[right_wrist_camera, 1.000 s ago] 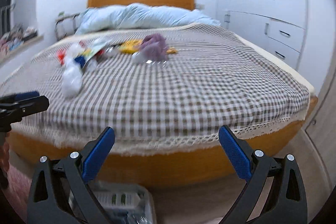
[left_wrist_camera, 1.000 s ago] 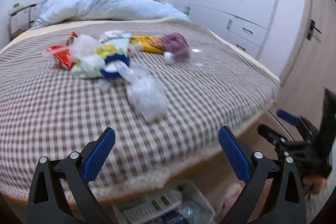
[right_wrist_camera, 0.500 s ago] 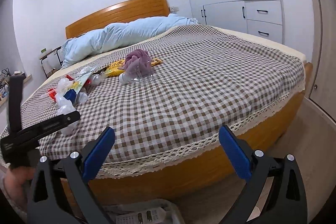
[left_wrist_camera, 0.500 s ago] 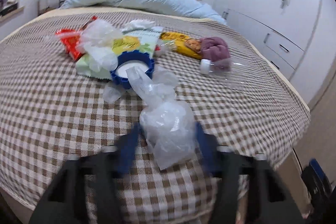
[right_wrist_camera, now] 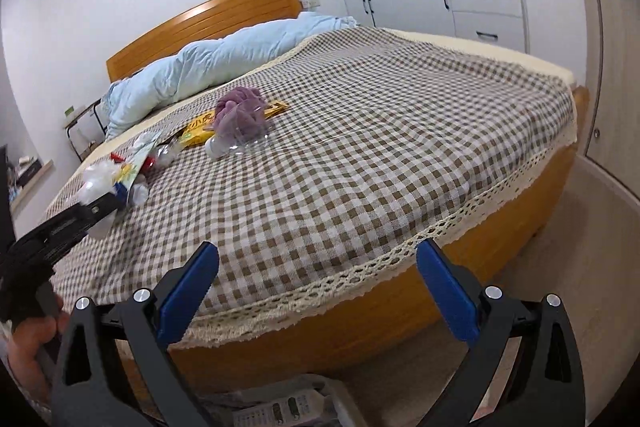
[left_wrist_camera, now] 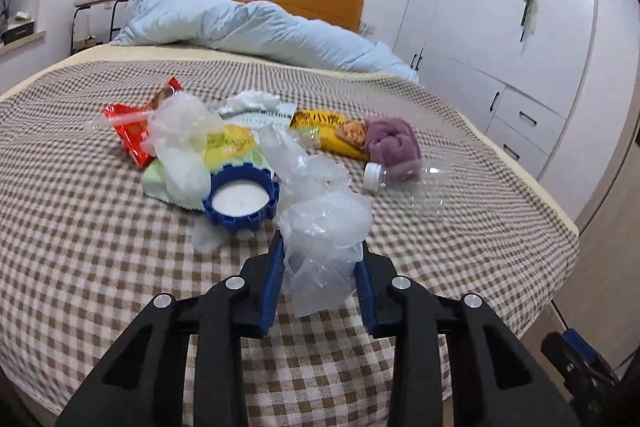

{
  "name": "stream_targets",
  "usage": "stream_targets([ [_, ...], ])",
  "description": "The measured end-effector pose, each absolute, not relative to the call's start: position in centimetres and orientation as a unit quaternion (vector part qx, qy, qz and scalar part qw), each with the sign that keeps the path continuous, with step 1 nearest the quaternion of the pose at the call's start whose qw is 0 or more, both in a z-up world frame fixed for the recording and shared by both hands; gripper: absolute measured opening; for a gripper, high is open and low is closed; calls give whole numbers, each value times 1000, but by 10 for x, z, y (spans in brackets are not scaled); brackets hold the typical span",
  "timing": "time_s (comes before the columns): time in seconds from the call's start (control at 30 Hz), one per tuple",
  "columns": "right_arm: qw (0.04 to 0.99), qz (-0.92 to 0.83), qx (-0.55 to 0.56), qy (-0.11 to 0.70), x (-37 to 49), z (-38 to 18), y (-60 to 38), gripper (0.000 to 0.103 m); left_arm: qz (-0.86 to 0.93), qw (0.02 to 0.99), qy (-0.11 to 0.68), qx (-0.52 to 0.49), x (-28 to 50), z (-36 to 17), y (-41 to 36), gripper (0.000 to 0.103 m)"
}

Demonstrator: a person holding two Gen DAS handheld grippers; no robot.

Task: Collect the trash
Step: 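Close the left tool on the crumpled clear plastic bag, then grasp the clear plastic cup beside the purple cloth with the right tool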

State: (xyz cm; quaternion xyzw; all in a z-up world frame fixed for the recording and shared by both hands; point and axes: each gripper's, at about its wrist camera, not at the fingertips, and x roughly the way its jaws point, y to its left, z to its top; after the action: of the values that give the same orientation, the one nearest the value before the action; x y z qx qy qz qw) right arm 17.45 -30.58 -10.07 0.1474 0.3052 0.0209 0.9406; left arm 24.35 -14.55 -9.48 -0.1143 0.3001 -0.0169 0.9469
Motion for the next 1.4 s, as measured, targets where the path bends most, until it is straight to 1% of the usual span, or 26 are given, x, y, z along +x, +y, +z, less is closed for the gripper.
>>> stream_targets([
  [0.23, 935, 62, 196, 290, 204, -91, -301, 95, -33, 946, 298, -124, 242, -91, -143, 30],
  [0.4, 924, 84, 243, 283, 248, -86, -299, 95, -43, 949, 289, -121, 244, -85, -140, 30],
  [0.6, 928, 75, 231, 284, 299, -90, -290, 95, -43, 954, 274, -112, 251, -77, -135, 30],
  [0.77, 920, 95, 261, 275, 337, -92, -280, 95, -44, 947, 287, -138, 260, -83, -125, 30],
  [0.93, 896, 88, 308, 308, 374, -106, -284, 95, -50, 941, 299, -150, 267, -88, -123, 30],
  [1.0, 874, 88, 341, 335, 388, -119, -289, 95, -51, 940, 301, -150, 269, -89, -123, 30],
  [1.2, 879, 89, 332, 331, 388, -119, -277, 95, -57, 937, 308, -156, 276, -94, -126, 30],
  [1.23, 877, 88, 336, 332, 387, -120, -278, 85, -59, 935, 311, -159, 277, -96, -127, 30],
  [1.27, 867, 106, 360, 329, 387, -125, -281, 66, -60, 934, 313, -160, 278, -97, -128, 30],
  [1.33, 863, 110, 366, 330, 387, -125, -281, 65, -65, 932, 317, -163, 278, -99, -130, 30],
  [1.4, 867, 104, 365, 324, 379, -122, -281, 61, -65, 933, 316, -160, 276, -99, -131, 30],
])
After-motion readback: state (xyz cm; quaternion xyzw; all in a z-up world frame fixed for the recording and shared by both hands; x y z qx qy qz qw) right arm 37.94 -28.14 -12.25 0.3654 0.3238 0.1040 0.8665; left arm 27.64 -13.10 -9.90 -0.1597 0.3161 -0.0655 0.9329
